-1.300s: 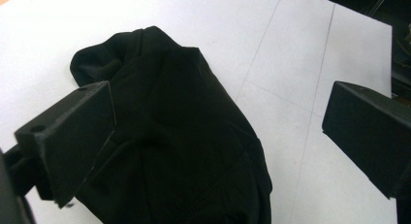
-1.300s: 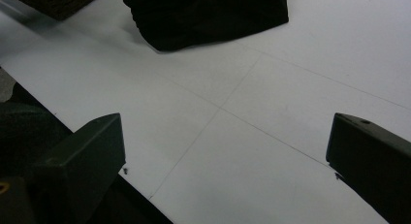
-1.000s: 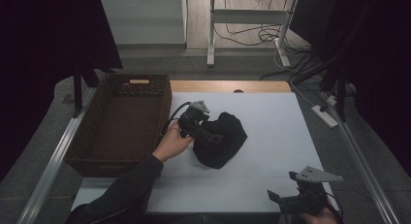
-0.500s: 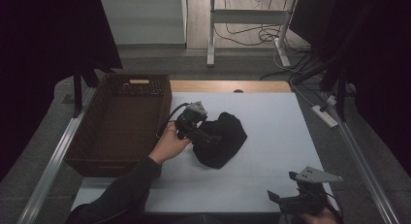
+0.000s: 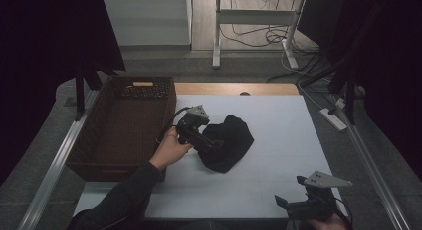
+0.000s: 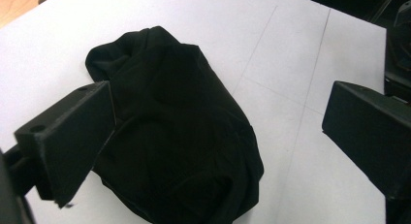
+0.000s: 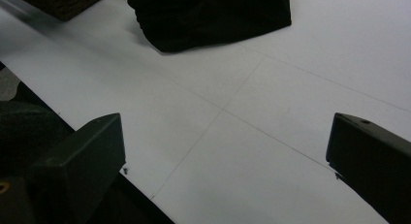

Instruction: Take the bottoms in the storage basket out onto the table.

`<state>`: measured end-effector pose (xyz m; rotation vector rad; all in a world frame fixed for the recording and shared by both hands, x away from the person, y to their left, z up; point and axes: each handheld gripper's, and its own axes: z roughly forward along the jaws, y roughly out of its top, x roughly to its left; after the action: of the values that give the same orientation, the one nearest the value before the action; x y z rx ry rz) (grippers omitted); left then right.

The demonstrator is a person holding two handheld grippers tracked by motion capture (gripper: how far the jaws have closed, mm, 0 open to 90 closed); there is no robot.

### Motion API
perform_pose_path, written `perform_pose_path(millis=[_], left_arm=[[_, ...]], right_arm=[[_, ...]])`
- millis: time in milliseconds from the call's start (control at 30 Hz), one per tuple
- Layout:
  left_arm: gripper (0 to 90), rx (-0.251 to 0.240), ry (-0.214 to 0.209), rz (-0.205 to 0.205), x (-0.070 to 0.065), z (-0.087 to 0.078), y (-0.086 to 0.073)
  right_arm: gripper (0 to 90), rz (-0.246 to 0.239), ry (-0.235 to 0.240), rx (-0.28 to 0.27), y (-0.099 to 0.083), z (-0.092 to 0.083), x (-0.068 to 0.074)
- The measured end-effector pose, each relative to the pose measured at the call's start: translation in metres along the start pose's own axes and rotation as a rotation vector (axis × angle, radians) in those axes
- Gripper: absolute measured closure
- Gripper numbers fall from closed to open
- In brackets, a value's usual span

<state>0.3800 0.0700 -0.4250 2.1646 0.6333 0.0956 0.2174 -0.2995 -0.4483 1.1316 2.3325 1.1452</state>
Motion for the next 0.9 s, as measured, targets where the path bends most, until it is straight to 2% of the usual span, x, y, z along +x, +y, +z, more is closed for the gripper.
perform_pose_path(millis=[333,500,667,900], left_arm=[[0.0,-0.015,-0.017,-0.007,0.003,-0.011,-0.005],[0.0,-0.029,-0.033,-0.031,0.005,-0.017,-0.008],[0.0,-0.030,-0.023,-0.015,0.005,-0.022,-0.009],[0.0,-0.040,-0.036,-0.013,0.006,-0.027,-0.011]], right_arm=[[0.8,0.000,0.001,-0.002,0.000,0.000,0.000],[0.8,0.001,0.002,-0.004,0.000,0.000,0.000],[0.8,0.002,0.003,-0.005,0.000,0.000,0.000],[0.8,0.003,0.004,-0.007,0.000,-0.001,0.000]])
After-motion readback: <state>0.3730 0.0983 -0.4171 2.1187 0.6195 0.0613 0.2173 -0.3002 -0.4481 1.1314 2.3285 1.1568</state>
